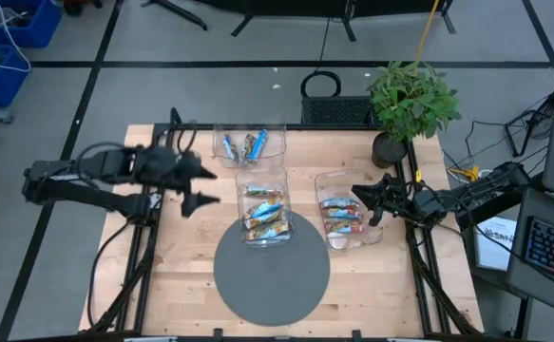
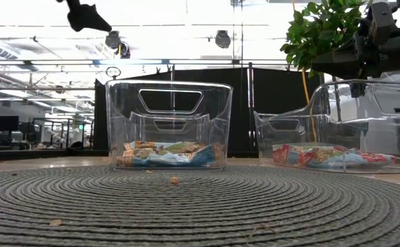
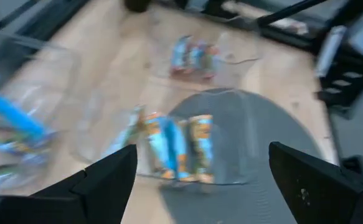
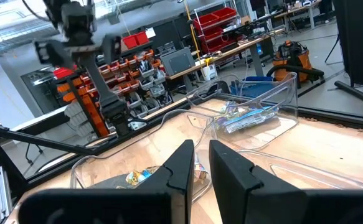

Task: Pick and place Granola Bars by type
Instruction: Return to Home Position

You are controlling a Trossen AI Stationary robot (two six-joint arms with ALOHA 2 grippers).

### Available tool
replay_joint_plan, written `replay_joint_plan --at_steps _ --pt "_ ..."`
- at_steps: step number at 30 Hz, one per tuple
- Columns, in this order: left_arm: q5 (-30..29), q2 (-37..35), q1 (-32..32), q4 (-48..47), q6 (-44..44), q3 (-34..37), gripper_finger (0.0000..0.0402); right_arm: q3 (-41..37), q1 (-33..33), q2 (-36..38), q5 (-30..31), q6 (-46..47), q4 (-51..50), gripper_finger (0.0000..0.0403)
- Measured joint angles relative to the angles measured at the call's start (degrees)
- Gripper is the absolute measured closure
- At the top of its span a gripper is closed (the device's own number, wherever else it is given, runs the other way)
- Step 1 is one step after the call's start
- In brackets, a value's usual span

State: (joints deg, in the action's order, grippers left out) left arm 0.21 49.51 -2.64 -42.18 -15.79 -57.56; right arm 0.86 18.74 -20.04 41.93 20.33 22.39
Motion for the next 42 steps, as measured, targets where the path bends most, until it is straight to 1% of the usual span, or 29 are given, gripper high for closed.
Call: replay_joint_plan --at_steps 2,5,11,18,20,24,28,32,36,38,42 --pt "-0.07 -2.68 3.12 4.59 -1.26 4.31 0.0043 0.01 0.00 0.01 0.00 0.01 0.00 0.0358" --pt "-0.11 -6.53 5.71 11.36 -2.33 10.56 0.0041 0.01 0.00 -0.02 0.00 0.01 0.01 0.0358" --pt "-0.24 -13.34 6.63 19.05 -2.60 21.14 0.0034 0.01 -0.01 0.01 0.00 0.00 0.01 0.0358" --pt "-0.33 -21.27 7.13 22.20 -2.91 30.78 0.0041 0.01 -0.02 0.01 0.00 0.00 0.02 0.0358" --pt "-0.04 -23.49 8.57 23.26 -2.76 33.30 0.0038 0.01 -0.02 0.00 0.00 0.01 0.02 0.0358" --pt "1.80 -27.15 12.95 25.24 1.19 37.82 0.0032 0.00 -0.01 -0.01 0.00 0.00 0.02 0.0358" --pt "1.61 -30.65 17.11 26.36 2.03 41.28 0.0031 -0.01 -0.02 -0.02 0.00 0.00 0.02 0.0358" --pt "-0.17 -34.34 18.15 26.42 1.62 45.34 0.0036 -0.02 0.00 0.01 0.00 -0.02 0.00 0.0358" --pt "-2.66 -36.87 18.10 26.41 0.24 48.89 0.0033 0.00 -0.02 -0.01 0.00 -0.01 0.01 0.0358" --pt "-4.92 -37.94 18.10 26.37 -0.35 50.22 0.0030 0.01 0.00 0.00 0.00 -0.02 0.02 0.0358" --pt "-11.32 -40.66 18.10 26.35 -3.26 51.84 0.0029 -0.01 -0.02 0.00 -0.01 -0.01 0.02 0.0358"
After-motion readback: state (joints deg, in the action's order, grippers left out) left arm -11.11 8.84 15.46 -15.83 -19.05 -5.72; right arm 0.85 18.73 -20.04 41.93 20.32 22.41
